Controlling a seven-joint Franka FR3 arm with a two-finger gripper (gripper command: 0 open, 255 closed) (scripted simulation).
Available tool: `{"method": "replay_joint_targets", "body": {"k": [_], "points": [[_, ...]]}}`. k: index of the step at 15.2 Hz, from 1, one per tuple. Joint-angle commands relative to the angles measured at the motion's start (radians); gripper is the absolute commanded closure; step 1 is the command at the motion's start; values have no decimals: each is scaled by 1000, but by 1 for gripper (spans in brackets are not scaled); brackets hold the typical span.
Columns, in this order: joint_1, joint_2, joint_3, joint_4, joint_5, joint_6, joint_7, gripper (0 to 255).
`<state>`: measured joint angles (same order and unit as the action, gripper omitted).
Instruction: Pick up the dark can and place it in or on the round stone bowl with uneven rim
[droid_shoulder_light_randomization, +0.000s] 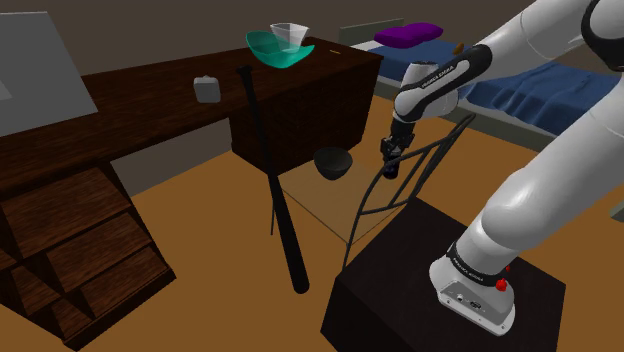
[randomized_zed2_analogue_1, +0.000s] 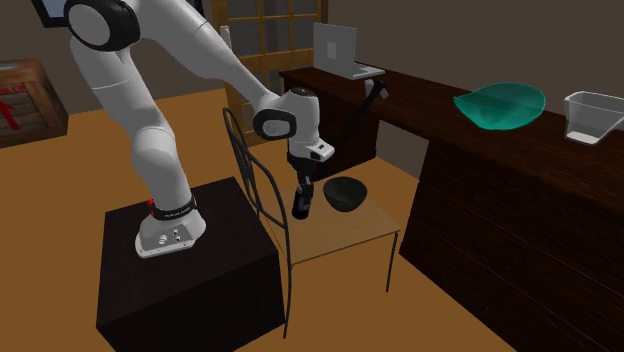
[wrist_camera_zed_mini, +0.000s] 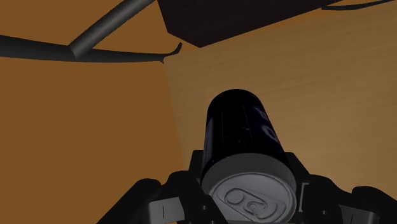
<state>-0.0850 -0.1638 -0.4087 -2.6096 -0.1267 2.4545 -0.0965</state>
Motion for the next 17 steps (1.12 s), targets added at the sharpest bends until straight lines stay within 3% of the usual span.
{"method": "replay_joint_targets", "body": {"k": [1,11,17], "points": [[-2,-24,4,10,-9,-33,7,255],[-12,-124,24,60,-34,-181,28,255],[62,49,68,254,58,-212,72,255]]}}
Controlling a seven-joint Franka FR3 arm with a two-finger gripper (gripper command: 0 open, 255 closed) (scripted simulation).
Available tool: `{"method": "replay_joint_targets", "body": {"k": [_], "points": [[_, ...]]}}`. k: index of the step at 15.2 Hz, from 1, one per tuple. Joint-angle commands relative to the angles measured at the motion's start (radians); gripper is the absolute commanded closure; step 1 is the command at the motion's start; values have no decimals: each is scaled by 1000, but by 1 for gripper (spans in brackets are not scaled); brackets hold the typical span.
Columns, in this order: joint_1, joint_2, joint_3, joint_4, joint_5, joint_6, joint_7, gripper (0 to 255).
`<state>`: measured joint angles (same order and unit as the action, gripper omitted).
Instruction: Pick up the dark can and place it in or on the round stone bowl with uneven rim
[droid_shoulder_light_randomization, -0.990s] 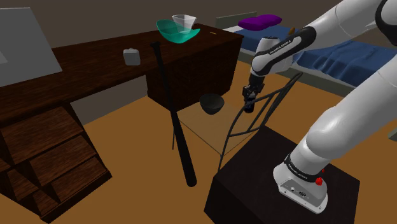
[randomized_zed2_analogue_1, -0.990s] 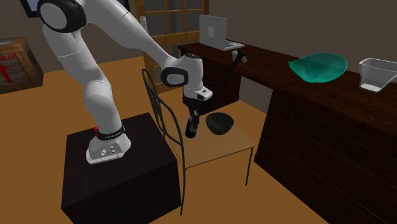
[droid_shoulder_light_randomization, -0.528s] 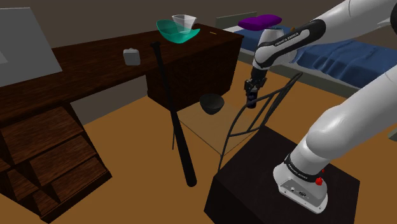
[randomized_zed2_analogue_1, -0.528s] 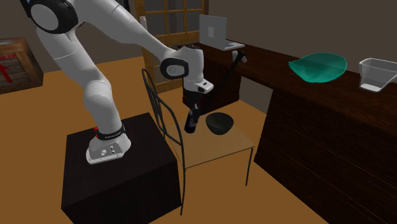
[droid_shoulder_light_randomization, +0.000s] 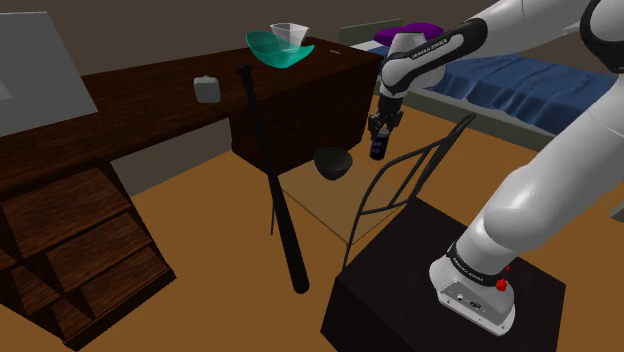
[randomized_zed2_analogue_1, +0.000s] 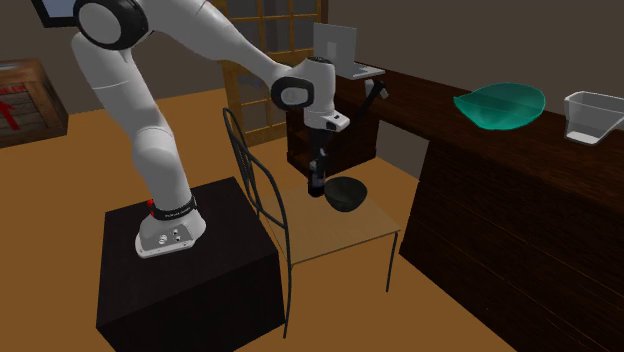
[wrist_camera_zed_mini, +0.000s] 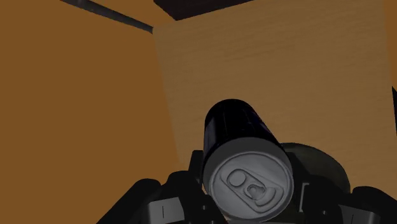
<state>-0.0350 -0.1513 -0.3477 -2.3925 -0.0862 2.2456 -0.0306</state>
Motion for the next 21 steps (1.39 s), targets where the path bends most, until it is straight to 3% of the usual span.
{"method": "replay_joint_targets", "body": {"k": [1,11,21], "points": [[21,66,14,73,31,-11,13,255],[76,388,77,517,142,-147,74,255],[70,451,85,460,164,-30,61,255]]}}
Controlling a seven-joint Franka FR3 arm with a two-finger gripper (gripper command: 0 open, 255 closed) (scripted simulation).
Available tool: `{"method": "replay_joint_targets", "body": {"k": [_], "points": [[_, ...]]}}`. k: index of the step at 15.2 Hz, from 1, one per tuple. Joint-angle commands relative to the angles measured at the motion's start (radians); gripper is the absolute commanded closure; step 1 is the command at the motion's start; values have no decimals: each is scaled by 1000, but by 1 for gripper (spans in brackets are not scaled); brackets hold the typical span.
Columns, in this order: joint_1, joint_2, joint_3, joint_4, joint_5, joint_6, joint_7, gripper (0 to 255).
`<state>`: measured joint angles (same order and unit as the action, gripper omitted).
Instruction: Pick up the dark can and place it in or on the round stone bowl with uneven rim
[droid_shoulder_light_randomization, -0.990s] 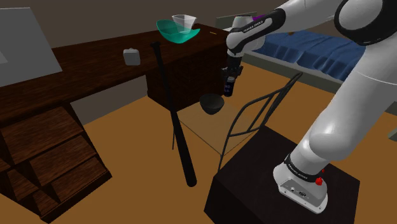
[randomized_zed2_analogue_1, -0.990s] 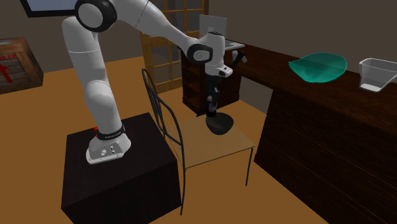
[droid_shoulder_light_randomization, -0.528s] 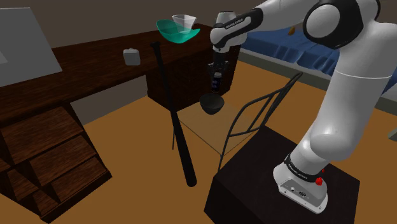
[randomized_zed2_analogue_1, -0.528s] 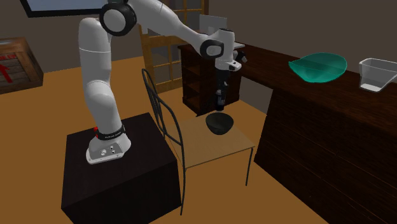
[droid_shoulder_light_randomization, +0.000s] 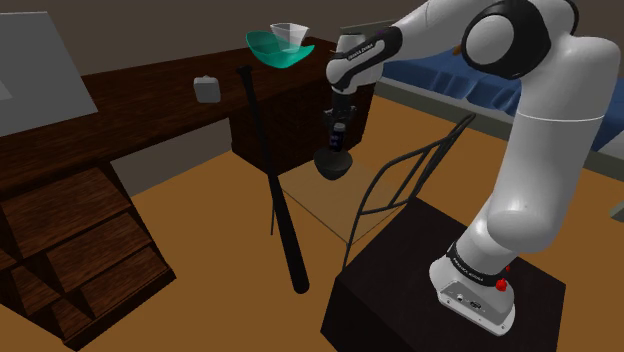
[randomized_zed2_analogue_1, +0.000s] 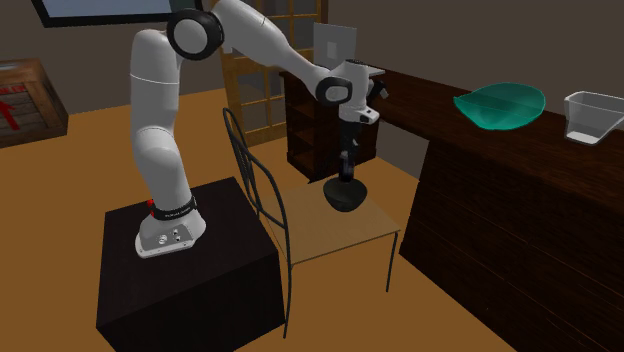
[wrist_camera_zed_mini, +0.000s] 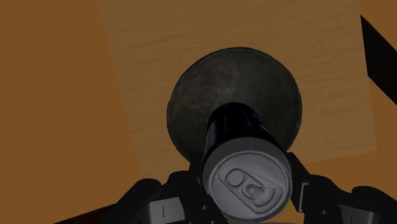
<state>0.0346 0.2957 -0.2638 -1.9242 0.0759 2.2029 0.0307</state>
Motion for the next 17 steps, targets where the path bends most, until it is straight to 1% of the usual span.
{"method": "replay_joint_targets", "body": {"k": [1,8,16,17], "points": [[-1,11,2,-13,4,24,-2,255],[-7,66,10,-38,24,102,-14,255],[-7,68,11,-39,25,105,-15,255],[-7,68,11,-38,25,105,-15,0]]}}
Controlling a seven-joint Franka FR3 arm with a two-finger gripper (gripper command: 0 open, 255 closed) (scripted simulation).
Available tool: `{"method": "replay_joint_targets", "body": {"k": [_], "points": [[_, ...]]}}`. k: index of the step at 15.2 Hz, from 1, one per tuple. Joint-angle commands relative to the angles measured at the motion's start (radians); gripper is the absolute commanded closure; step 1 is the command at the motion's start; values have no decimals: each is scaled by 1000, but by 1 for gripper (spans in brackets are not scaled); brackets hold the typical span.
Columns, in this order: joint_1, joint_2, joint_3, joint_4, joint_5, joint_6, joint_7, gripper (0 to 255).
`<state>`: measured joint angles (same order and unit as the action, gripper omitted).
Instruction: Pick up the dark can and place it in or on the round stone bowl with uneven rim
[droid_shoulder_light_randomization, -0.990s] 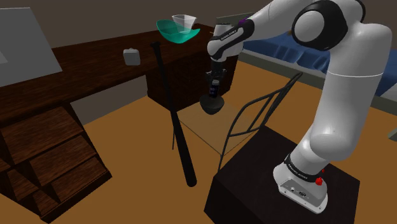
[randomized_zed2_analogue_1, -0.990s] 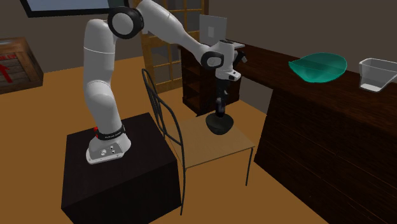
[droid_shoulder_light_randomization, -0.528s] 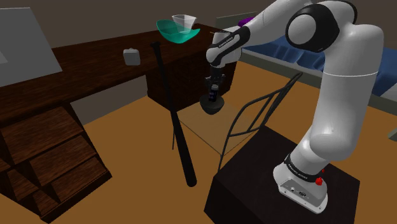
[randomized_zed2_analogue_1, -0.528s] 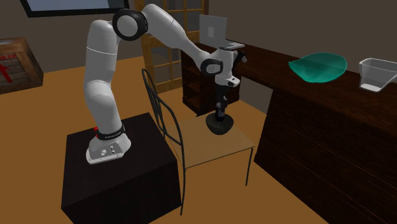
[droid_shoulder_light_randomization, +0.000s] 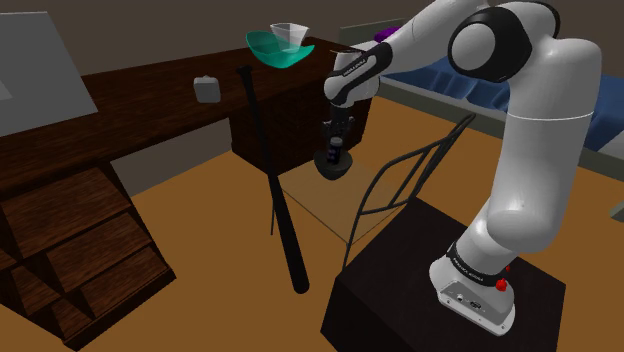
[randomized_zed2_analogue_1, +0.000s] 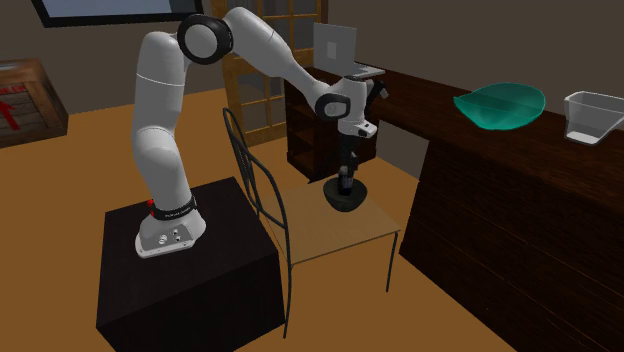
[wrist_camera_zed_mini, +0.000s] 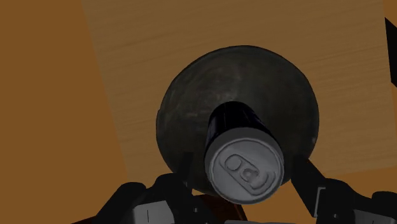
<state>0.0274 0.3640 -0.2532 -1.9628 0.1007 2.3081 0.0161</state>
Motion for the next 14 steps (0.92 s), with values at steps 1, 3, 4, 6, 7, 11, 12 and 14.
{"method": "replay_joint_targets", "body": {"k": [1,3,4,6,7,11,12,14], "points": [[0,0,0,0,0,0,0,0],[0,0,0,0,0,0,0,0],[0,0,0,0,0,0,0,0],[3,-20,-3,8,-7,-27,5,0],[5,-40,-6,17,-14,-55,9,0],[9,-72,-11,37,-26,-106,17,0],[9,-72,-11,37,-26,-106,17,0],[9,-72,-11,37,-26,-106,17,0]]}}
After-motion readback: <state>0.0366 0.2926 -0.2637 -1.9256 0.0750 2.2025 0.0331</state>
